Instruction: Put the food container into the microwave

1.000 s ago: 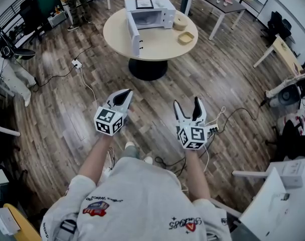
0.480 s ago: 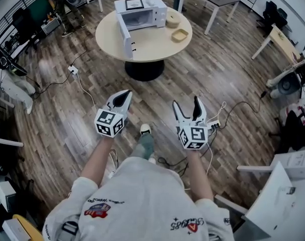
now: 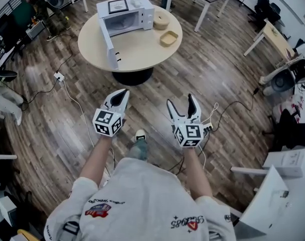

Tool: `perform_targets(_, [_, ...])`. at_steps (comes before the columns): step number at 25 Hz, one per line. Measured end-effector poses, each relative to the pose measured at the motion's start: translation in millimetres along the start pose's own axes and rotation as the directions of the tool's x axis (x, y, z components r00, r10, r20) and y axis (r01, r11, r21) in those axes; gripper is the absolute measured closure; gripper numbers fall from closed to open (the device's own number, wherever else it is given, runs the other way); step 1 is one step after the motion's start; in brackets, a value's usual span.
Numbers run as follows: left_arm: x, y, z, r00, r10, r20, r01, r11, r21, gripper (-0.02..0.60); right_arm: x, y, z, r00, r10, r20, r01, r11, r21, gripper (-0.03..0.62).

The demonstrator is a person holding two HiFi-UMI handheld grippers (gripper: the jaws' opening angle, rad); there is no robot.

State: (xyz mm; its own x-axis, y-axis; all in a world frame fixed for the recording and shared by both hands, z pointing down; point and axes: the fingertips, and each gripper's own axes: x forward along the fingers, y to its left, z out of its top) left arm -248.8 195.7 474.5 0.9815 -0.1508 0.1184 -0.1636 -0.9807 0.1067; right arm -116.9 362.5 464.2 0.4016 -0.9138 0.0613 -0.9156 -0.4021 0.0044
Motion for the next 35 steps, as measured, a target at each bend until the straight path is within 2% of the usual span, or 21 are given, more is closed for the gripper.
perform_targets(8, [104, 63, 14, 1.0, -0.015, -0.025, 0.015, 1.0, -0.015, 0.577, 117, -49, 5, 1.0, -0.002, -0.026, 0.002, 1.0, 0.016, 0.217])
perform_targets(14, [162, 108, 25, 0.999, -0.03, -0.04, 0.029, 0.999, -0.018, 0.577, 195, -69, 15, 1.0, -0.002, -0.023, 0.003, 1.0, 0.027, 0.218])
perform_targets(19, [195, 132, 34, 0.998, -0.041, -0.039, 0.04, 0.999, -0.016, 0.577, 236, -79, 21, 1.0, 0.001, -0.02, 0.0, 1.0, 0.023, 0.22])
perform_targets(27, [229, 148, 39, 0.998, -0.048, -0.05, 0.047, 0.999, -0.018, 0.577, 283, -101, 22, 1.0, 0.003, -0.015, -0.002, 1.0, 0.03, 0.224])
perform_targets(35, [276, 171, 41, 0.998, -0.021, -0.055, 0.02, 0.999, -0.026, 0.577, 353, -118, 31, 0.998, 0.064, 0.009, -0.064, 0.998, -0.01, 0.224])
